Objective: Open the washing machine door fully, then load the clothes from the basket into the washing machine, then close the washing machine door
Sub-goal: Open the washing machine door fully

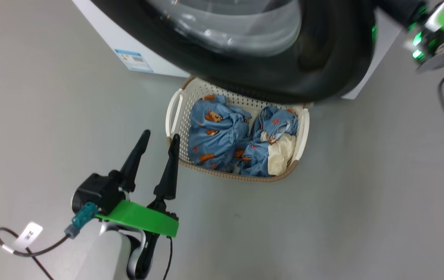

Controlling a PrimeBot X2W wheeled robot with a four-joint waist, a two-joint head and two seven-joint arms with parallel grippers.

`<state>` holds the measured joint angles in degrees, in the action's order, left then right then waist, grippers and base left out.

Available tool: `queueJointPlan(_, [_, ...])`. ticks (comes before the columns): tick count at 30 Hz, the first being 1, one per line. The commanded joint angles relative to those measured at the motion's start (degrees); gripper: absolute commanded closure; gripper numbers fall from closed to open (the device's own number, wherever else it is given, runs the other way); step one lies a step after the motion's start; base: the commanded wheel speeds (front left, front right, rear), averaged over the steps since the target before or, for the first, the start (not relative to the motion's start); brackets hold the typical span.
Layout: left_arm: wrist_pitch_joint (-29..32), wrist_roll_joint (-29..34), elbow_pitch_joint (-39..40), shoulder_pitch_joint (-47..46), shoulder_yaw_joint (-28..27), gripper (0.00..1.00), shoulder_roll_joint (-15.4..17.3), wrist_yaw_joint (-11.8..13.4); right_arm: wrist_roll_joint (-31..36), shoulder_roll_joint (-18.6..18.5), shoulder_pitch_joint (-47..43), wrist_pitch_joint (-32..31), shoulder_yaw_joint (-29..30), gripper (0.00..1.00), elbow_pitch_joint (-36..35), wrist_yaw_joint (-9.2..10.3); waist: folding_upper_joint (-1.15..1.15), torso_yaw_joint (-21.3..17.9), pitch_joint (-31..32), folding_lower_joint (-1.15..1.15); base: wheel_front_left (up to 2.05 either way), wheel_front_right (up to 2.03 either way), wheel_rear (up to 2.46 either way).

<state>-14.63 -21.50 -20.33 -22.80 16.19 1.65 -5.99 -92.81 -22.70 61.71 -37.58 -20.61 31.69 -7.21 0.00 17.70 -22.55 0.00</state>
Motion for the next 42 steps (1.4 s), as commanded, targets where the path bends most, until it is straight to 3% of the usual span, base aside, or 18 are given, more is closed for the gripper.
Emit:
queueJointPlan(1, [-0.37, 0.83, 0.98, 1.25, -2.18, 0.0, 1.22, 0.08, -0.27, 2.21, -1.93, -1.06, -1.25, 1.0, -2.22, -0.28, 0.0, -0.55, 1.23, 0.0, 0.0, 0.0, 0.0])
queueJointPlan(42, [-0.37, 5.02, -0.17, 8.93, -7.7, 0.0, 1.22, -1.08, -0.29, 12.24, -19.73, -11.3, -4.74, 1.0, -9.24, -0.28, 0.0, 0.58, 12.64, 0.0, 0.0, 0.0, 0.0])
